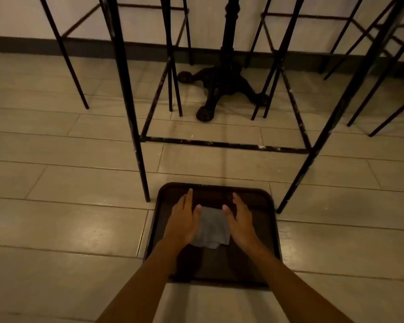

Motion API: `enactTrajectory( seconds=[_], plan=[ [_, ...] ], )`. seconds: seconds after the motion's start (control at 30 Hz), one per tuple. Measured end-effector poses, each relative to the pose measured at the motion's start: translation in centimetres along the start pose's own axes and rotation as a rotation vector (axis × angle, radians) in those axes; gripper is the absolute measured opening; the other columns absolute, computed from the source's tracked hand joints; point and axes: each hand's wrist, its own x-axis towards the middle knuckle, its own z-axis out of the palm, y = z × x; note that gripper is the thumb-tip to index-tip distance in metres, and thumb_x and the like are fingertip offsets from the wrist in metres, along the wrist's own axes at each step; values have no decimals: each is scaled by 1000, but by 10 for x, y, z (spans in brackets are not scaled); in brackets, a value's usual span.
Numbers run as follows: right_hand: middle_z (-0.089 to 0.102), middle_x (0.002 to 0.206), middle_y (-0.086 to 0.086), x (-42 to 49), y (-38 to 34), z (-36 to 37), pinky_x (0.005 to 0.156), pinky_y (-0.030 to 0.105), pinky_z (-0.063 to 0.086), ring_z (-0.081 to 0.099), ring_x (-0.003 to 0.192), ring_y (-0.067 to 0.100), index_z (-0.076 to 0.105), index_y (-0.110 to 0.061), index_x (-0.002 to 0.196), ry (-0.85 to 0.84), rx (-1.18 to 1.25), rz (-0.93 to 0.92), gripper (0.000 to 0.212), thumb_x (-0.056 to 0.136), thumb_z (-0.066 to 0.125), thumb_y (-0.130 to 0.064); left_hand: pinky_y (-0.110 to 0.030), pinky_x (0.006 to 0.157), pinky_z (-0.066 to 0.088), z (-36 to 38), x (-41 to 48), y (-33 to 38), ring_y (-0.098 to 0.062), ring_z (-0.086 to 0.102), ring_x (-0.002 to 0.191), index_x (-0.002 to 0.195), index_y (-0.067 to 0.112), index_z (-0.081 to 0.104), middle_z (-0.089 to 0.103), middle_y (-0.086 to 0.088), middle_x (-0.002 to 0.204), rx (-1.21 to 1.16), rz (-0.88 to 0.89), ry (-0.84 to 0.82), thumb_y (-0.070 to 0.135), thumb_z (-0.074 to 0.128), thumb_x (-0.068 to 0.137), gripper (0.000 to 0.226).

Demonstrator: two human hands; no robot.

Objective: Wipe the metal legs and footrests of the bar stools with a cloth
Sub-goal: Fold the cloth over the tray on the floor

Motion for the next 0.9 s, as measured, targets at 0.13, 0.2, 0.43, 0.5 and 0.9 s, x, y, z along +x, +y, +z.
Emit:
enactTrajectory(
  seconds=[0.13,0.2,0.43,0.5,0.9],
  plan=[
    [35,145,10,26,48,28,108,49,35,35,132,29,28,-21,142,28,181,201,54,93,44,-38,-41,114,23,33,30,-29,-29,23,141,148,20,13,23,-12,153,-220,-147,-51,35,30,100,53],
    [38,143,11,37,70,39,106,48,38,40,129,30,29,-17,141,62,233,272,54,93,45,-37,-39,112,26,45,39,-39,-28,29,138,148,19,15,28,-13,151,-317,-194,-56,35,31,100,53],
    [38,143,14,60,105,61,101,50,42,44,126,31,26,-13,142,182,434,411,60,91,50,-34,-42,110,32,72,61,-65,-30,34,136,148,16,15,30,-11,151,-521,-353,-72,30,36,100,54],
    [37,143,15,63,107,64,101,50,43,44,125,33,26,-12,142,202,420,447,63,89,55,-30,-42,110,33,78,64,-70,-30,35,135,147,13,16,31,-12,150,-535,-390,-88,29,37,99,55],
    [63,93,9,41,68,73,66,28,52,61,84,21,60,-9,94,-96,583,428,9,89,53,-7,-34,74,49,80,49,-53,-27,55,89,100,0,58,58,-10,85,-819,-589,-133,22,53,93,24]
  ],
)
